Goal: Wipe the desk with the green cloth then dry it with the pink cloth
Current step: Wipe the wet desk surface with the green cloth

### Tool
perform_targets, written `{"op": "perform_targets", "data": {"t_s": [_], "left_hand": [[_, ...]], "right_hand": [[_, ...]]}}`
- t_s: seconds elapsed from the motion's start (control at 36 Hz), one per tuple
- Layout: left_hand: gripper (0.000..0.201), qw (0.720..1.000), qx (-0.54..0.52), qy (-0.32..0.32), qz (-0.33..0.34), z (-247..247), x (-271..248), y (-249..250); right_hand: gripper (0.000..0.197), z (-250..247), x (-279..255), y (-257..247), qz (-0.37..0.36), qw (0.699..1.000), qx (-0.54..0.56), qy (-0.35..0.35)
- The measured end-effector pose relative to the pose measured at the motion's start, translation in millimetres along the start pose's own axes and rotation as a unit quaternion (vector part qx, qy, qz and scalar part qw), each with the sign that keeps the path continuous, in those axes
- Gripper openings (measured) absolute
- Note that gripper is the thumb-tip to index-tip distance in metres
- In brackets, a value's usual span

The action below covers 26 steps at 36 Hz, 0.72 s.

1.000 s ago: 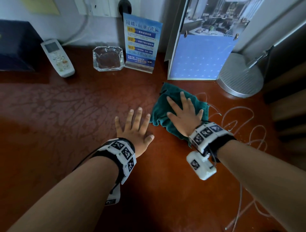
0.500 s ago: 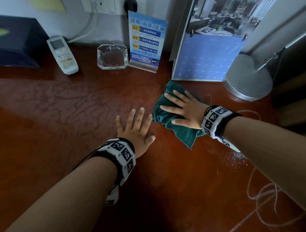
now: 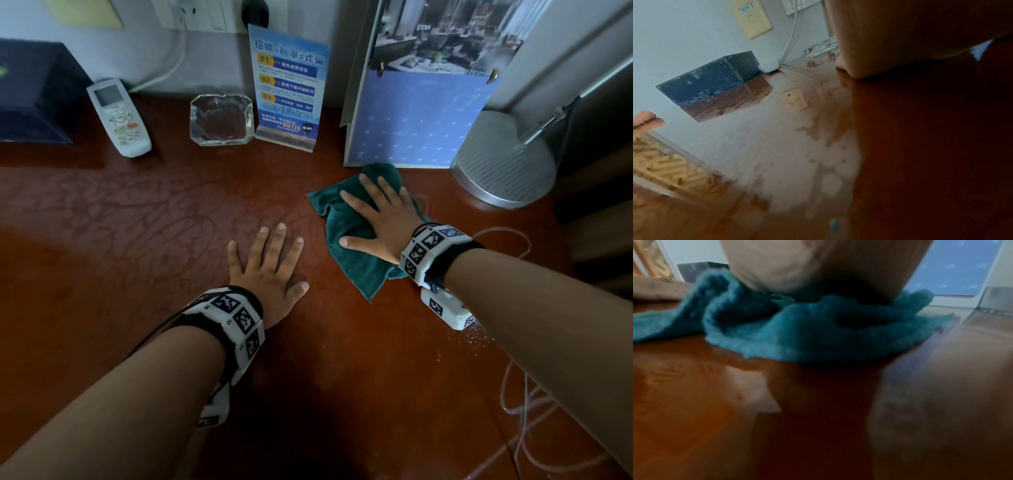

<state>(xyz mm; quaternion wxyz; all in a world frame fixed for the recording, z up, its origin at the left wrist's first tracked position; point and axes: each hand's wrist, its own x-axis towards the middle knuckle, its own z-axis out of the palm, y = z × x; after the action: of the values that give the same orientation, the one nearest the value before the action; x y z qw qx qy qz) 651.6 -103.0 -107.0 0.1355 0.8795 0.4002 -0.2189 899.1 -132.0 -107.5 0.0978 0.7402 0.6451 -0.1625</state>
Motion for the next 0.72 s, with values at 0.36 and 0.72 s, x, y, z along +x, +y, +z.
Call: {"op": "perform_targets", "data": {"t_s": [0.36,0.72], "left_hand": [[0.070,1.000,-0.009,-0.017,-0.005,-1.0,1.7,-1.1],[0.070,1.000,-0.008,-0.024,-0.010,-2.9,0.6,0.0]], "right_hand": [[0.094,0.6,-11.9,15.0,0.137,0.990,0.022,0.005],[0.104,3.1,-35.2,10.3,0.242,0.967,0.072,-0.029]]}}
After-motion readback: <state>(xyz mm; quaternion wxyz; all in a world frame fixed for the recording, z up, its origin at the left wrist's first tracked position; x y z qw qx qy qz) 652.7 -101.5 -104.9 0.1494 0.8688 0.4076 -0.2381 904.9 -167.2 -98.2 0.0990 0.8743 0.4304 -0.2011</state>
